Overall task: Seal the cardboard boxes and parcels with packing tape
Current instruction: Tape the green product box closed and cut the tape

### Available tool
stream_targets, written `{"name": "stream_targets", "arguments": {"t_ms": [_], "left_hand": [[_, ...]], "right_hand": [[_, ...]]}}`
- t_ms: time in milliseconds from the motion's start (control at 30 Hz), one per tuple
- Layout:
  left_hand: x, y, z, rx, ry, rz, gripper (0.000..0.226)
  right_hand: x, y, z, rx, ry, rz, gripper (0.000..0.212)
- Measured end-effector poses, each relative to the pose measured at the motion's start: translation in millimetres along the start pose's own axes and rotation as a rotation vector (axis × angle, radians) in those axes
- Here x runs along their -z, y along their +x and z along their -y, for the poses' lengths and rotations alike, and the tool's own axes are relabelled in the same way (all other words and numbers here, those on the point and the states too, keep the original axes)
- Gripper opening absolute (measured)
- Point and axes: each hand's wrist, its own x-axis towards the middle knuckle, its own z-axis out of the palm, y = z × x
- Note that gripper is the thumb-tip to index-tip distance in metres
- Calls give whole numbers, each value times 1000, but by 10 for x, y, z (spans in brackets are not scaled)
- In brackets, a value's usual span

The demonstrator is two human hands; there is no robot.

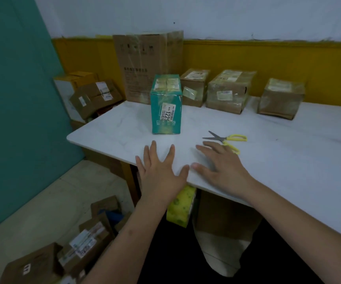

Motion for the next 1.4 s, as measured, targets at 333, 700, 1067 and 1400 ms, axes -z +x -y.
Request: {"name": "stream_targets", "arguments": {"t_ms": [333,700,1067,1400], "left_hand": [[29,511,143,-21,-162,-167,94],[708,1827,174,-487,-499,-562,40],[413,2131,429,-677,-574,-438,26],[578,1968,-58,-39,-1626,55,56]], "right_hand": [[-49,272,71,40,8,-76,61],[442,1629,263,282,161,-415,53],[74,2107,152,348,313,-428,63],[136,1915,3,333,440,-455,51]]}}
